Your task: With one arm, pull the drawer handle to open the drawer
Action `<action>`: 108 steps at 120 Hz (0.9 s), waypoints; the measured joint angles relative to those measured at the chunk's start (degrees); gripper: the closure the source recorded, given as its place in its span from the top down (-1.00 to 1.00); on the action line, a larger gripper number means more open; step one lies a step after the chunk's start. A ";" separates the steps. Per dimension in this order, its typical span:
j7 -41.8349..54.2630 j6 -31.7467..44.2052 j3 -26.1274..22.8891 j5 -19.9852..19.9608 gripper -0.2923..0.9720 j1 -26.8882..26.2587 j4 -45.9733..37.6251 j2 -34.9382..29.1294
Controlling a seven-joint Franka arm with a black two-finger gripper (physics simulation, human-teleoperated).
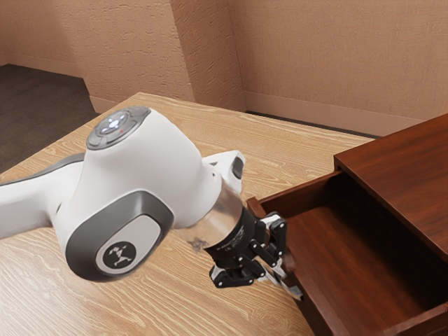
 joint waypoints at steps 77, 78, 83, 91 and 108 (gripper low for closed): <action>-0.02 0.44 1.18 -0.16 -0.71 -0.02 -2.43 -1.86; -0.02 0.44 1.19 -0.16 -0.71 -0.01 -2.43 -1.88; -0.02 0.45 1.21 -0.16 -0.69 0.00 -2.51 -2.02; 0.00 0.49 1.27 -0.17 -0.66 -0.04 -2.73 -2.17; 0.05 0.64 1.38 -0.18 -0.58 -0.12 -3.29 -2.93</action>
